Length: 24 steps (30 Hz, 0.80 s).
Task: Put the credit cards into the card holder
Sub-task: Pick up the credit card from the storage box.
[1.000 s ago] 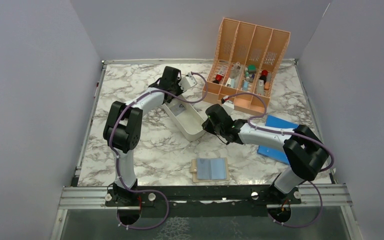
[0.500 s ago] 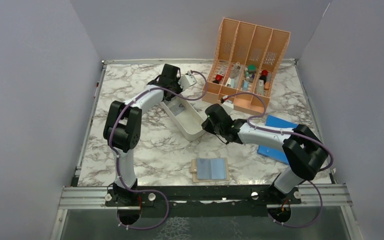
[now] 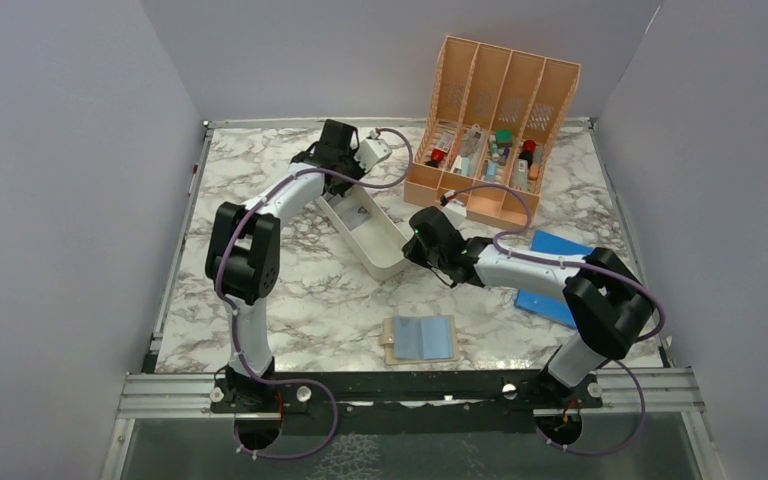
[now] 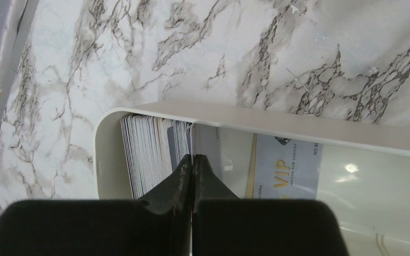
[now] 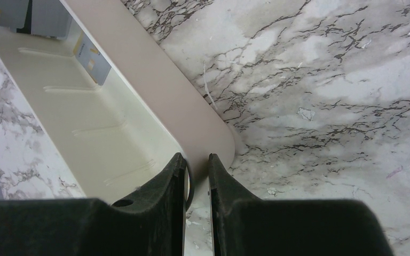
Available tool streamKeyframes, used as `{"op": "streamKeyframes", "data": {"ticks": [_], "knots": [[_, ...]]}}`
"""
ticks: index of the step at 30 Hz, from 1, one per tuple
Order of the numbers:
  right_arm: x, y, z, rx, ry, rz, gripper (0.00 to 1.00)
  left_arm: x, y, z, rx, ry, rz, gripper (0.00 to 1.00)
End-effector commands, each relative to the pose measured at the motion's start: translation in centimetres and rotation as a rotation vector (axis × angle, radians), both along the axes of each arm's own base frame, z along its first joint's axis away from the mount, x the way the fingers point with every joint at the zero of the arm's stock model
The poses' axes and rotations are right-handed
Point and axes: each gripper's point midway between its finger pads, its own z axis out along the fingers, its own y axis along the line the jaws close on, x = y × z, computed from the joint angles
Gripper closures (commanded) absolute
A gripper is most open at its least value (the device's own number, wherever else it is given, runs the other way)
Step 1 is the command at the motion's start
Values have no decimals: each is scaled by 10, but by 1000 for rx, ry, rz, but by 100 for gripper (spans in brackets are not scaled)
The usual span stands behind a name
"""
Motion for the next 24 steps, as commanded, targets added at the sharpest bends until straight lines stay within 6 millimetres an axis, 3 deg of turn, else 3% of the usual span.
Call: {"op": "streamKeyframes", "data": {"ticks": [1, 11, 17, 24], "knots": [[-11, 0, -21, -23, 80, 21, 79, 5, -10, 46, -124, -48, 31, 100], [-12, -2, -18, -10, 88, 1, 79, -2, -35, 86, -408, -18, 144, 100], [-14, 0, -11, 3, 87, 11, 78, -15, -39, 122, -602, 8, 279, 100], [-17, 3, 14, 27, 39, 68, 55, -60, -63, 150, -828, 156, 243, 100]]}}
